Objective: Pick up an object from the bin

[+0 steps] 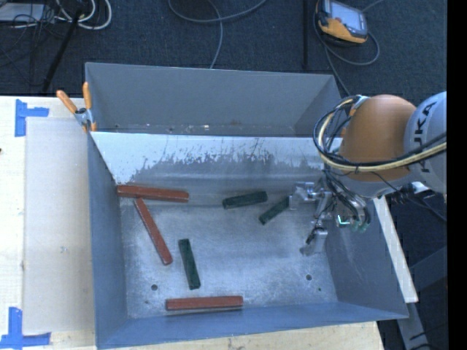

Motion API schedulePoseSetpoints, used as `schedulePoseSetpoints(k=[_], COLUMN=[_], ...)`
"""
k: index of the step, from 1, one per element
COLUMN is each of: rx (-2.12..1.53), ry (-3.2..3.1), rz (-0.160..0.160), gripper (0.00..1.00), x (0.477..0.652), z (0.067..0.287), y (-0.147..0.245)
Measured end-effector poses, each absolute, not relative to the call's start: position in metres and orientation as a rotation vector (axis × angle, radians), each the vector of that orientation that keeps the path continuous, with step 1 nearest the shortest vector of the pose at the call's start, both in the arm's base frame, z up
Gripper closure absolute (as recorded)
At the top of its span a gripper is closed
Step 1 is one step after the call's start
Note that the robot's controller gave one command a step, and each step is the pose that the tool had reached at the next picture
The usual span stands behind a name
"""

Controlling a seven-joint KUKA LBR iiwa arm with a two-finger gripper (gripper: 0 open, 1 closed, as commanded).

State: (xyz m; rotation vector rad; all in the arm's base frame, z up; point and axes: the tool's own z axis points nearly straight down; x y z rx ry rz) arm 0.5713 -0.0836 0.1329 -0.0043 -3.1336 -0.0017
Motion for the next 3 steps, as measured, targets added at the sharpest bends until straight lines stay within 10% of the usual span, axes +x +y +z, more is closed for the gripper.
schedulePoseSetpoints(k=[1,2,3], rx=[0.110,0.113,0.131], ry=[-3.139,-3.141,-3.150], rz=[-0.002,0.000,0.003], gripper=[0.00,1.00,1.00], x=[0.622,0.623,0.611], z=[0.066,0.070,0.271], y=[-0.076,-0.076,-0.084])
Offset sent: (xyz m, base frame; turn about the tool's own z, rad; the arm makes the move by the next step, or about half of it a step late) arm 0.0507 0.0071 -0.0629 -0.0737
